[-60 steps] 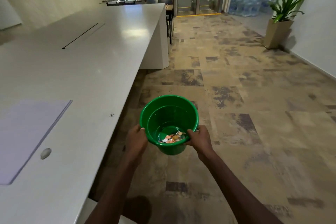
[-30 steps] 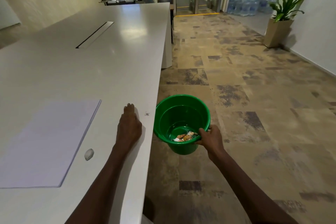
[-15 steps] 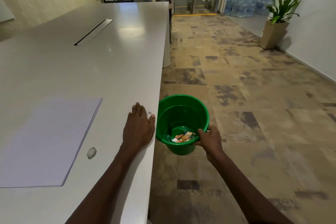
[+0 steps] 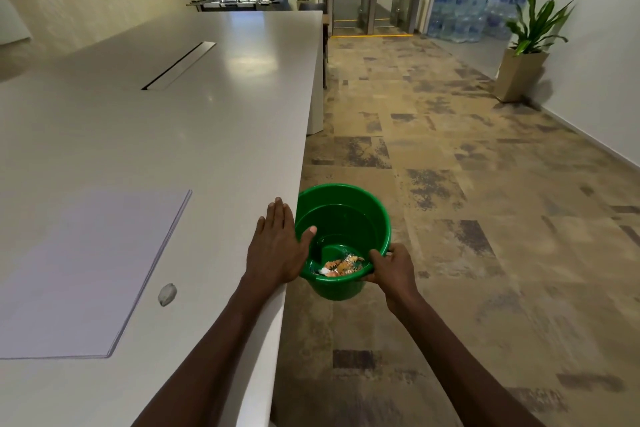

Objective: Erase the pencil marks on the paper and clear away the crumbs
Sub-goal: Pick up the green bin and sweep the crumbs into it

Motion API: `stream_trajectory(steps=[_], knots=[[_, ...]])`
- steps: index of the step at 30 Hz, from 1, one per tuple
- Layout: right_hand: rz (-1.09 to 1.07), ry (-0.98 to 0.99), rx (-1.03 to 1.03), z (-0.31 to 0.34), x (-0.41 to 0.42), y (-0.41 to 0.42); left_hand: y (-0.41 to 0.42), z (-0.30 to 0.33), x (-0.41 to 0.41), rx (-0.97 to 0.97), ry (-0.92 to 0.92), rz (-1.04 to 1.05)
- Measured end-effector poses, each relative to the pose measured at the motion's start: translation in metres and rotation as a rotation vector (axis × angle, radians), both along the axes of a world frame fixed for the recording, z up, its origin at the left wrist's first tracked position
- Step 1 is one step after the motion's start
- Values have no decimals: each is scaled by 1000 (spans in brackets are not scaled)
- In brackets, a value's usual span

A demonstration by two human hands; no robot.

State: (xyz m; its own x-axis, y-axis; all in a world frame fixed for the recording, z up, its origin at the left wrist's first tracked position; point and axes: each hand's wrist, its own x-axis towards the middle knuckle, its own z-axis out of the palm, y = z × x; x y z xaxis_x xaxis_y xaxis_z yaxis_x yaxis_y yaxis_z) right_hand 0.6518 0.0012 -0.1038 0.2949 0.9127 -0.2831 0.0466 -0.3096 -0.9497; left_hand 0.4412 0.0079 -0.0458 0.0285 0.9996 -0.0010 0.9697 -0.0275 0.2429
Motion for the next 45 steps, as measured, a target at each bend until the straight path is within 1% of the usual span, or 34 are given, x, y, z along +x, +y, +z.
stream_trajectory(steps=[9,18,21,23,26,29,34,37,41,45], knots=[[20,2,0,2,-2,-5,5,0,16,32,11,-12],[12,-7,-6,3,-3,-7,7,2,26,29,-15,-110],[13,-9,-5,4,-2,-7,9,3,32,22,-77,-176],[17,-13,-4,4,-2,-7,9,4,36,32,-159,-208],[20,-18,-3,4,-2,-7,9,5,35,69,-307,-205],[25,-18,-2,4,-2,-6,10,10,25,126,-377,-164],[19,-1,-9,2,-1,-5,14,10,-5,143,-312,17],[16,7,-14,1,-1,-4,16,3,-23,71,-257,118],[13,4,-15,0,-1,-4,15,-3,-24,29,-90,99],[22,-9,-11,-1,1,-3,15,1,-10,-25,-15,61]])
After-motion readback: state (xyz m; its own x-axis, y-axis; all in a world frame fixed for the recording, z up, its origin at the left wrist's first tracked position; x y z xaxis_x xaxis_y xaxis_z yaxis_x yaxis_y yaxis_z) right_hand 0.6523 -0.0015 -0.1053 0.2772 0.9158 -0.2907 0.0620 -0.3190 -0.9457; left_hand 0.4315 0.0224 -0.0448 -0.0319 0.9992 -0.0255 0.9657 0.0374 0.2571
